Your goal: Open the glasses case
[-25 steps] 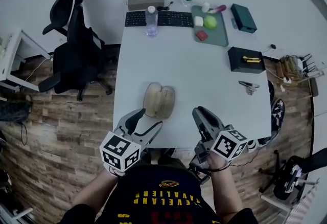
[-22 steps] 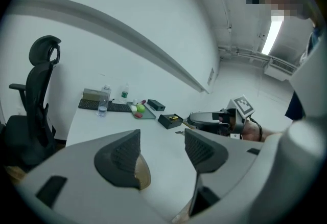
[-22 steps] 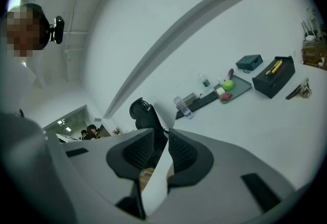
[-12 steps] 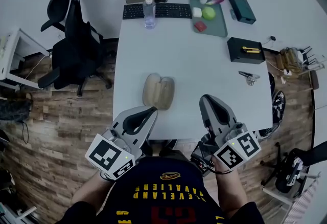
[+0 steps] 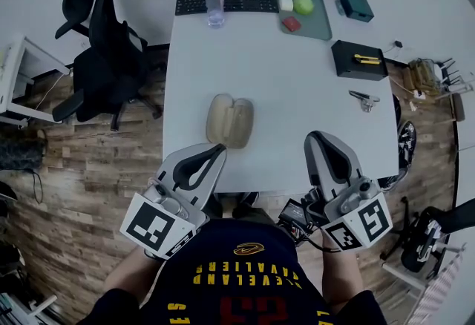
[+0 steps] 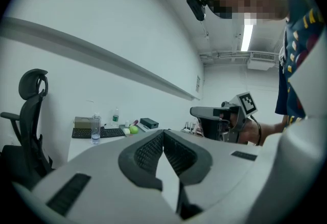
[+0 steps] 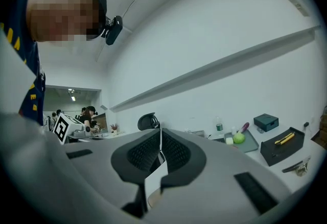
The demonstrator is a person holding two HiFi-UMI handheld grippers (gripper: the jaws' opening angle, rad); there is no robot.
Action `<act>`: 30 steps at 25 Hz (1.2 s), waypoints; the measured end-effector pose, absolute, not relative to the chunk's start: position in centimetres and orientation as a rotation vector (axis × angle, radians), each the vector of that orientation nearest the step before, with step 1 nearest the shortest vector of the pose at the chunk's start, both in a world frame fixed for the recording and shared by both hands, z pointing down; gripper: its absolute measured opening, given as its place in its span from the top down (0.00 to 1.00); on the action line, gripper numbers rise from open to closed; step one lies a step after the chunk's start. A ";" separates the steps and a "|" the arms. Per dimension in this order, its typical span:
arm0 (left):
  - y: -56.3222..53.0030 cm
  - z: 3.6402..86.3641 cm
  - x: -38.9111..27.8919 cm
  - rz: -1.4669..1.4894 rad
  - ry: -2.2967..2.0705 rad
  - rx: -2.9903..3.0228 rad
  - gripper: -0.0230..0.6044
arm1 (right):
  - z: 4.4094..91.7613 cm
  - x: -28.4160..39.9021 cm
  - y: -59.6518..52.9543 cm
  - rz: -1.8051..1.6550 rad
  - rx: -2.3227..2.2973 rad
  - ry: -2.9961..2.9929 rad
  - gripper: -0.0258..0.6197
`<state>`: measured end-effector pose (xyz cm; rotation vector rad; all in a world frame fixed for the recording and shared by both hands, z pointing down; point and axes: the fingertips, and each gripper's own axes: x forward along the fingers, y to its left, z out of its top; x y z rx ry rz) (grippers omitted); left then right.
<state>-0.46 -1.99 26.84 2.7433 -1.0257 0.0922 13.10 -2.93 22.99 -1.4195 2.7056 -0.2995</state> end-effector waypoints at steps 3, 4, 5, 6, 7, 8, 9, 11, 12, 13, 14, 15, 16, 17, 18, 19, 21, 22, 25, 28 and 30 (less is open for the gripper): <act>-2.1 26.8 -0.7 0.086 -1.047 2.740 0.94 | 23.0 12.7 -2.6 -0.284 -1.404 2.721 0.92; -2.1 26.8 -0.8 0.087 -1.050 2.738 0.94 | 23.0 12.7 -2.6 -0.280 -1.403 2.725 0.92; -2.1 26.8 -0.8 0.088 -1.051 2.737 0.94 | 23.0 12.7 -2.6 -0.277 -1.403 2.726 0.92; -2.1 26.9 -0.8 0.090 -1.052 2.736 0.94 | 23.0 12.6 -2.7 -0.274 -1.404 2.726 0.92; -2.1 26.9 -0.8 0.091 -1.053 2.735 0.94 | 22.9 12.6 -2.7 -0.271 -1.404 2.725 0.92; -2.1 26.9 -0.8 0.092 -1.055 2.735 0.94 | 22.9 12.6 -2.8 -0.270 -1.402 2.724 0.92; -2.2 27.0 -0.9 0.093 -1.057 2.734 0.94 | 22.8 12.5 -2.9 -0.269 -1.400 2.723 0.92; -2.2 26.9 -0.9 0.093 -1.062 2.732 0.94 | 22.7 12.5 -2.9 -0.268 -1.396 2.724 0.92; -2.2 26.9 -0.9 0.092 -1.064 2.732 0.94 | 22.7 12.4 -2.9 -0.265 -1.394 2.726 0.92; -2.2 26.9 -0.9 0.092 -1.066 2.731 0.94 | 22.7 12.4 -2.8 -0.262 -1.394 2.728 0.92; -2.2 26.9 -0.9 0.092 -1.067 2.730 0.94 | 22.6 12.4 -2.7 -0.258 -1.393 2.730 0.92; -2.2 26.9 -0.9 0.093 -1.068 2.728 0.94 | 22.7 12.4 -2.7 -0.256 -1.393 2.732 0.92; -2.2 27.0 -1.0 0.093 -1.070 2.729 0.94 | 22.7 12.3 -2.7 -0.254 -1.392 2.733 0.92; -2.2 26.9 -1.0 0.092 -1.072 2.730 0.94 | 22.7 12.3 -2.7 -0.252 -1.391 2.734 0.92; -2.3 26.9 -1.0 0.091 -1.074 2.731 0.94 | 22.7 12.3 -2.7 -0.251 -1.390 2.735 0.92; -2.3 26.9 -1.1 0.090 -1.076 2.731 0.94 | 22.7 12.3 -2.7 -0.250 -1.389 2.736 0.92; -2.3 26.9 -1.1 0.091 -1.078 2.729 0.94 | 22.8 12.3 -2.6 -0.251 -1.390 2.738 0.92; -2.3 26.9 -1.1 0.093 -1.078 2.727 0.94 | 22.8 12.3 -2.6 -0.252 -1.391 2.739 0.93; -2.3 26.9 -1.3 0.101 -1.076 2.724 0.94 | 22.7 12.2 -2.6 -0.257 -1.396 2.739 0.93; -2.5 26.8 -1.4 0.102 -1.079 2.726 0.94 | 22.5 12.3 -2.8 -0.250 -1.395 2.739 0.93; -2.6 26.7 -1.3 0.100 -1.080 2.727 0.94 | 22.4 12.4 -2.9 -0.249 -1.396 2.739 0.93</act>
